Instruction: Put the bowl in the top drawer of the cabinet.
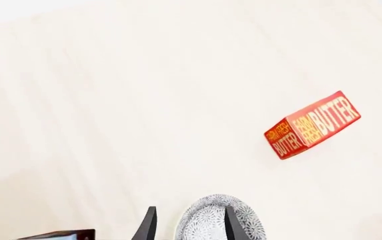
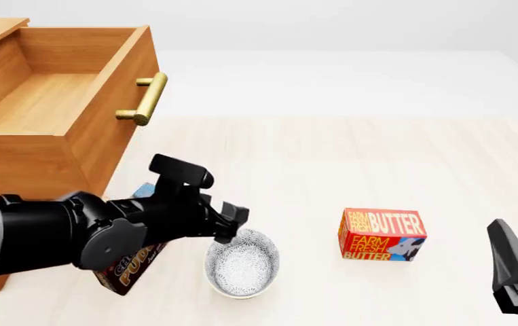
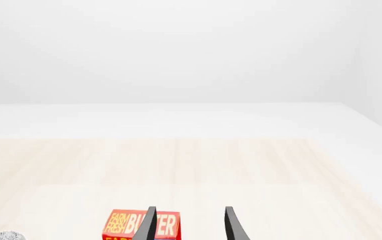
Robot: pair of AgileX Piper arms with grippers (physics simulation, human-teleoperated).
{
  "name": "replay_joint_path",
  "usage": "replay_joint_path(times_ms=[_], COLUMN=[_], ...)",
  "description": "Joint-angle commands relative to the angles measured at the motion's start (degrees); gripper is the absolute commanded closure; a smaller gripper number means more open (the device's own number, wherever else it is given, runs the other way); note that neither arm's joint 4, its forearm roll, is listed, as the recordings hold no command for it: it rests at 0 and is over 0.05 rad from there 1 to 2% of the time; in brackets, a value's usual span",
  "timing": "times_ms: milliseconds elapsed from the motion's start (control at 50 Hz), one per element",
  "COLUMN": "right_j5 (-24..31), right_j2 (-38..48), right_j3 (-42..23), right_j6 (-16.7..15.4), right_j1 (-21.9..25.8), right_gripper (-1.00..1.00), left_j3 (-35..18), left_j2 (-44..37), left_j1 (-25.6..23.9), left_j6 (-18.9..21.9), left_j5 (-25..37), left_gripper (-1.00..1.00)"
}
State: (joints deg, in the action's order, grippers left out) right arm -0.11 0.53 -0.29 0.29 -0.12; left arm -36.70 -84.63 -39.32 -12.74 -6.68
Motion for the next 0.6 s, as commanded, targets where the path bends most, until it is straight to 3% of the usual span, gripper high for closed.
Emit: replay_joint_path(times_ms=[20,600], right_j5=[0.00,0.00], right_j2=[0.00,-0.01], right_j3=[0.00,0.00], right_j6=[0.00,0.00], right_j1=[0.01,0.01], right_gripper=[-1.00,-1.00], left_j3=[0.45,1.01], left_j2=[-2.34,-7.65], left_j1=[-0.24,-0.42], left_j6=[-0.79,-2.74], left_j5=[-1.39,-4.05], left_gripper=[-1.00,-1.00])
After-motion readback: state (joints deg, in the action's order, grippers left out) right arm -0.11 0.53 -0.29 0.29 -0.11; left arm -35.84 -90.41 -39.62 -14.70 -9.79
